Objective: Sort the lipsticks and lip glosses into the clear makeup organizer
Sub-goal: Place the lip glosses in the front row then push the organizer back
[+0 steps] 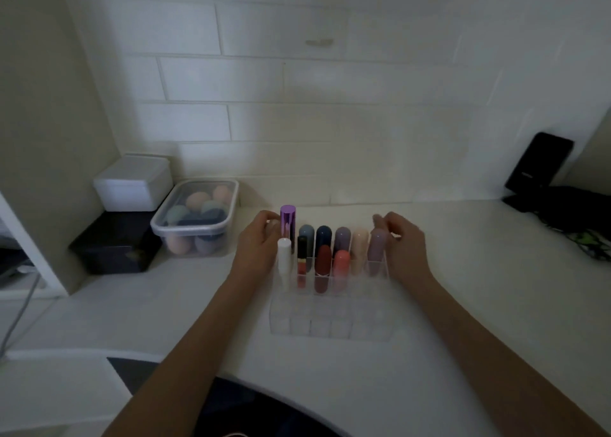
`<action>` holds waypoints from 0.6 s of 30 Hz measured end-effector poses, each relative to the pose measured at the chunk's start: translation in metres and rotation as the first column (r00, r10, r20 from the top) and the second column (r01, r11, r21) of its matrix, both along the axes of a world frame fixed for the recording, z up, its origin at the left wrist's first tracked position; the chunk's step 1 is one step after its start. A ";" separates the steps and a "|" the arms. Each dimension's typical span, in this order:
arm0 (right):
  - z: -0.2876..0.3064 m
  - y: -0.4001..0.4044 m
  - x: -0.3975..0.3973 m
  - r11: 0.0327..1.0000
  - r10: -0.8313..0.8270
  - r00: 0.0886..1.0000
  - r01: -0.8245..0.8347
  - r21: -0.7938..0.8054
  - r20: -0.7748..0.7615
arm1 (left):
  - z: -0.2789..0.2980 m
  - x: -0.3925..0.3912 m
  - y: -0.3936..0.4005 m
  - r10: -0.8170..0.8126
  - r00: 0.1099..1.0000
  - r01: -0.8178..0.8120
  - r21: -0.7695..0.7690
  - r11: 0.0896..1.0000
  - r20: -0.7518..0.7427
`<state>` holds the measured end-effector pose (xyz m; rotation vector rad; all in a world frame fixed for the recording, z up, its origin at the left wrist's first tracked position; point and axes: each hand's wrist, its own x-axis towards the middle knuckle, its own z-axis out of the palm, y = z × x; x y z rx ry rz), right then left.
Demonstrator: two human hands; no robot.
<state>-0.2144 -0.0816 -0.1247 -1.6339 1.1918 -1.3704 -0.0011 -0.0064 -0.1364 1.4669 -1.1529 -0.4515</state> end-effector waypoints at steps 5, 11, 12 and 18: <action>-0.001 0.031 -0.021 0.981 0.060 0.998 -0.064 0.181 0.028 | -0.005 -0.001 0.026 0.114 0.991 -0.107 -0.085 0.991 0.075; -0.005 0.055 -0.039 0.863 0.243 0.768 -0.451 0.230 0.593 | -0.005 -0.013 0.056 0.130 0.943 -0.106 -0.092 0.990 0.308; -0.005 0.057 -0.041 0.857 0.238 0.716 -0.472 0.204 0.656 | -0.005 -0.014 0.059 0.132 0.925 -0.107 -0.089 0.990 0.356; 0.000 0.074 -0.040 0.961 0.134 0.826 -0.244 0.133 0.547 | -0.002 -0.022 0.070 0.240 0.864 -0.187 -0.161 0.969 0.443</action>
